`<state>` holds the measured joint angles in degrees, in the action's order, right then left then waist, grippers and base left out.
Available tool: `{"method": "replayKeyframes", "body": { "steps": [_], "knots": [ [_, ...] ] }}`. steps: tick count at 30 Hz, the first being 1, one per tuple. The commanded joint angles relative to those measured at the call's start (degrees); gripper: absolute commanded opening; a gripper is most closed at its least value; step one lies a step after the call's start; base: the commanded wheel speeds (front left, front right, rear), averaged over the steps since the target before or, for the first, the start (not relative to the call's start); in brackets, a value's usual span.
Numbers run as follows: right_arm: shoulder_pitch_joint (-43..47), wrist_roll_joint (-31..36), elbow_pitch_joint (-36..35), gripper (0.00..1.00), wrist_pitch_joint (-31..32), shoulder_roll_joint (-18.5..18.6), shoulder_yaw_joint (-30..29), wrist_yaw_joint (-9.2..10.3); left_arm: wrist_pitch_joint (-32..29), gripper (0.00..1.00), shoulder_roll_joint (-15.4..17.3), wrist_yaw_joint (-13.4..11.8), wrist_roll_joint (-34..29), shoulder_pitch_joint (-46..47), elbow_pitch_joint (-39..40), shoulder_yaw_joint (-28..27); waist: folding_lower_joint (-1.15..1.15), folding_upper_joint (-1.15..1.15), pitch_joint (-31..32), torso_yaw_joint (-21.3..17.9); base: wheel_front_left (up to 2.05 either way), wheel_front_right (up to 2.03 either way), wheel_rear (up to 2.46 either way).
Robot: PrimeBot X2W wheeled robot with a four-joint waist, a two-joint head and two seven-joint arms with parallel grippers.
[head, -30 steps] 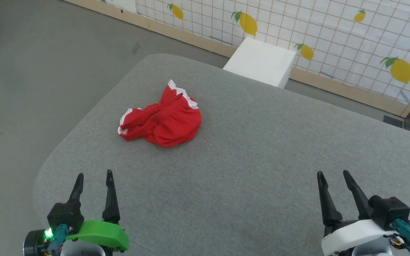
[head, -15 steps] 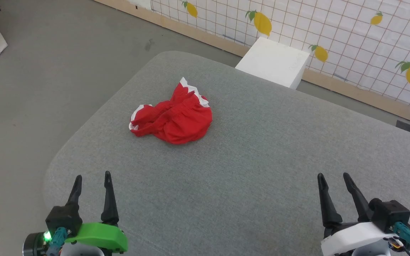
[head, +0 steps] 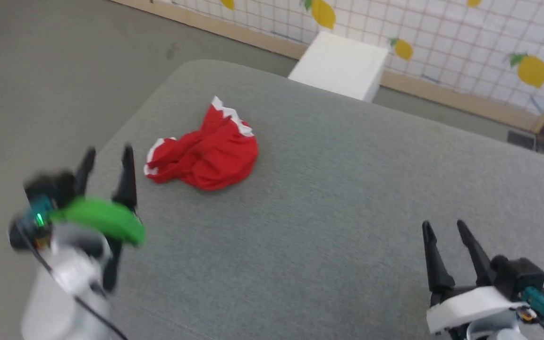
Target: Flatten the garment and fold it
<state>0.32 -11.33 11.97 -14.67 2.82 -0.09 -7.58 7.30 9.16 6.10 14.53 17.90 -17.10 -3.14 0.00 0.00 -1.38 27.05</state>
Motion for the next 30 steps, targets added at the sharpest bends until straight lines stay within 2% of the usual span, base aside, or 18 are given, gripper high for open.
{"method": "replayKeyframes", "body": {
  "steps": [1, 6, 11, 19, 24, 25, 26, 30],
  "knots": [
    [-1.74, 0.78, -0.47, 1.00, -0.32, 0.06, -0.38, 0.09, -2.24, 1.00, 1.40, 0.71, 2.03, 3.83, -1.72, 0.46, 0.00, 0.00, -5.09, -4.72, 0.00, 0.00, 0.00],
    [-5.07, 3.27, -2.49, 1.00, 0.66, 0.06, -1.54, 0.09, -15.55, 1.00, 5.95, 1.33, 11.51, 14.08, -8.61, 2.40, 0.00, 0.00, -12.88, -10.88, 0.00, 0.00, 0.00],
    [-6.76, 4.12, -4.25, 1.00, 0.89, 0.06, -3.25, 0.09, -23.27, 1.00, 9.87, 1.36, 18.74, 18.97, -12.97, 4.26, 0.00, 0.00, -18.45, -15.94, 0.00, 0.00, 0.00],
    [-7.40, 3.41, -5.86, 1.00, 0.55, 0.06, -3.75, 0.09, -30.90, 1.00, 13.10, 1.34, 21.80, 20.93, -20.04, 6.10, 0.00, 0.00, -22.98, -19.13, 0.00, 0.00, 0.00],
    [-7.48, 2.62, -5.74, 1.00, 0.14, 0.06, -3.31, 0.09, -34.67, 1.00, 13.50, 1.34, 22.47, 20.91, -23.19, 7.10, 0.00, 0.00, -23.56, -19.49, 0.00, 0.00, 0.00],
    [-7.60, 2.47, -5.59, 1.00, 0.08, 0.06, -3.22, 0.09, -34.74, 0.52, 13.48, 1.35, 22.70, 21.00, -23.30, 7.20, 0.00, 0.00, -23.54, -19.47, 0.00, 0.00, 0.00],
    [-7.76, 2.34, -5.44, 1.00, 0.03, 0.06, -3.15, 0.09, -34.24, 0.00, 13.53, 1.35, 22.72, 21.07, -23.22, 7.27, 0.00, 0.00, -23.41, -19.45, 0.00, 0.00, 0.00],
    [-8.39, 2.00, -4.48, 1.00, -0.13, 0.06, -2.64, 0.09, -31.33, 0.00, 14.06, 1.37, 22.90, 21.60, -21.58, 8.47, 0.00, 0.00, -21.88, -19.32, 0.00, 0.00, 0.00]
  ]
}}
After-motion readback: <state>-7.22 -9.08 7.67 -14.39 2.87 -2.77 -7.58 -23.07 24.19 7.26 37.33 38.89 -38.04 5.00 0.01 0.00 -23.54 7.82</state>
